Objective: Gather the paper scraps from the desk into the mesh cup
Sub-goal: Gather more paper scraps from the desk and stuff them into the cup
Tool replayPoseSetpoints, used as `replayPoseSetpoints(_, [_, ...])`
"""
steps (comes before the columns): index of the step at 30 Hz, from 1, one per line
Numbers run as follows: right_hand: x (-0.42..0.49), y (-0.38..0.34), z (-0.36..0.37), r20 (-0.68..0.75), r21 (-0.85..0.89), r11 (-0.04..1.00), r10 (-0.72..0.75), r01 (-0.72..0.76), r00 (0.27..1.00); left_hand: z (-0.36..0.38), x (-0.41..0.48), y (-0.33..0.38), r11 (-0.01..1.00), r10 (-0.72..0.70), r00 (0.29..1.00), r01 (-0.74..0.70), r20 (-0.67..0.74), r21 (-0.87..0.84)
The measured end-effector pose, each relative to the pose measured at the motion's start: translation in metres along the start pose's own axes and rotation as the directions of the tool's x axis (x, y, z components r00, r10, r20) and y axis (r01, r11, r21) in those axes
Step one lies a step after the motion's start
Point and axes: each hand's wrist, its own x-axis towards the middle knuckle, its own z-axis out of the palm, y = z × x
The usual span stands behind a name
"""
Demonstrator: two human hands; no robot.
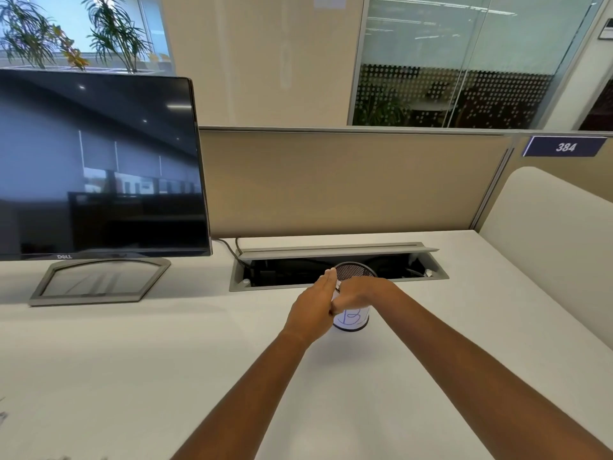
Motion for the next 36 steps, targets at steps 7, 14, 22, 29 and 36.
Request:
replayPoseSetpoints(7, [0.002,0.001,-0.005,0.072,-0.012,1.0,-0.023,0.024,0.997,0.002,0.0,0.003,0.999,-0.008,1.0,0.009,-0.019,0.051])
replayPoseSetpoints(14, [-0.02,0.009,-0.015,-0.077,-0.015,0.996,-0.089,0.088,0.993,-0.003,0.001,0.006,0.996,-0.047,0.996,0.041,0.076,0.078])
replayPoseSetpoints(22, [-0.068,0.003,-0.01,-0.441,0.123,0.982,-0.075,0.143,0.895,-0.007,-0.031,-0.008,0.997,-0.075,0.996,0.075,-0.044,-0.011])
replayPoseSetpoints(29, [-0.077,-0.041,0.083,-0.621,0.354,0.855,-0.088,0.378,0.779,0.009,-0.109,-0.052,0.979,-0.14,0.989,0.144,-0.036,0.147])
replayPoseSetpoints(36, [-0.093,-0.104,0.169,-0.436,0.41,0.84,-0.162,0.356,0.885,-0.001,-0.185,-0.082,0.963,-0.172,0.985,0.173,-0.022,0.208])
